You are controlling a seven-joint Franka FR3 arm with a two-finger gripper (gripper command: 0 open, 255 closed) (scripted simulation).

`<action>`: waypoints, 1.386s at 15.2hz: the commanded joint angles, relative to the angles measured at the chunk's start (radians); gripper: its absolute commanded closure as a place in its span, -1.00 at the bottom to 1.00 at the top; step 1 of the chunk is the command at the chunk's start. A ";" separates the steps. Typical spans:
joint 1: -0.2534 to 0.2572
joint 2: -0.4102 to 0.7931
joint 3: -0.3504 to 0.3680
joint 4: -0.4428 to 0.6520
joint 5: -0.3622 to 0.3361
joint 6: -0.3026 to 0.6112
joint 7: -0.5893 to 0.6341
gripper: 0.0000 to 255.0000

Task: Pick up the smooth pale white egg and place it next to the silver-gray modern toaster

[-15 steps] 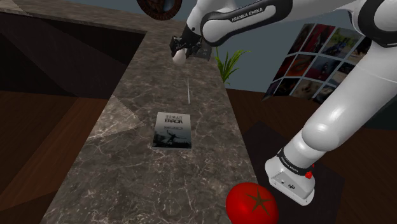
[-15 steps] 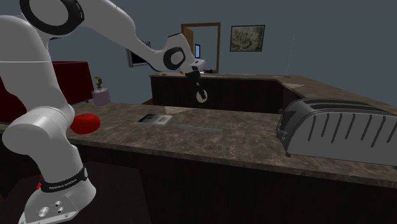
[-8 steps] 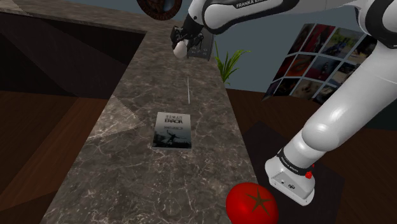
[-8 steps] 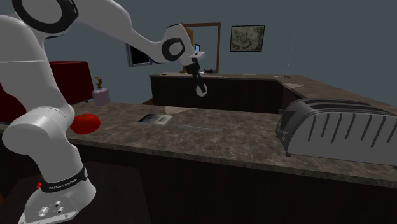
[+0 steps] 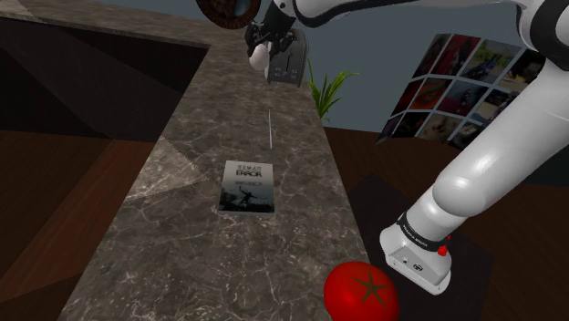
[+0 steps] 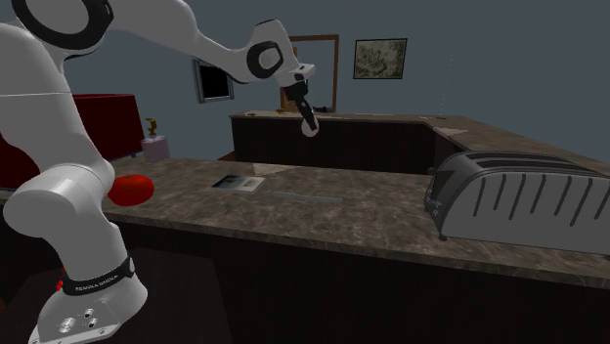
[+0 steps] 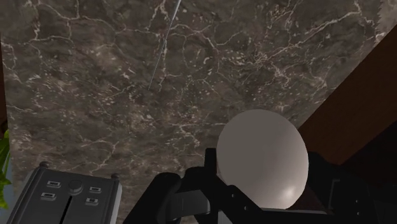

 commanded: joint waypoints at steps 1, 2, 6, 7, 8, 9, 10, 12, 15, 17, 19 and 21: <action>0.000 -0.002 0.000 0.026 0.003 -0.028 -0.004 1.00; 0.000 -0.004 -0.001 0.037 0.005 -0.041 -0.005 1.00; 0.000 -0.008 -0.001 0.086 0.010 -0.094 -0.011 1.00; 0.000 -0.009 -0.001 0.099 0.011 -0.107 -0.012 1.00; 0.000 -0.009 -0.001 0.112 0.011 -0.121 -0.013 1.00; 0.000 -0.009 -0.001 0.125 0.012 -0.134 -0.014 1.00; 0.000 -0.009 -0.001 0.139 0.012 -0.147 -0.015 1.00; 0.000 -0.008 -0.001 0.167 0.013 -0.174 -0.016 1.00; -0.017 0.025 -0.020 0.204 0.023 -0.179 -0.060 1.00; -0.035 0.061 -0.038 0.246 0.033 -0.185 -0.102 1.00; -0.053 0.100 -0.054 0.294 0.042 -0.194 -0.143 1.00; -0.072 0.144 -0.068 0.349 0.051 -0.206 -0.182 1.00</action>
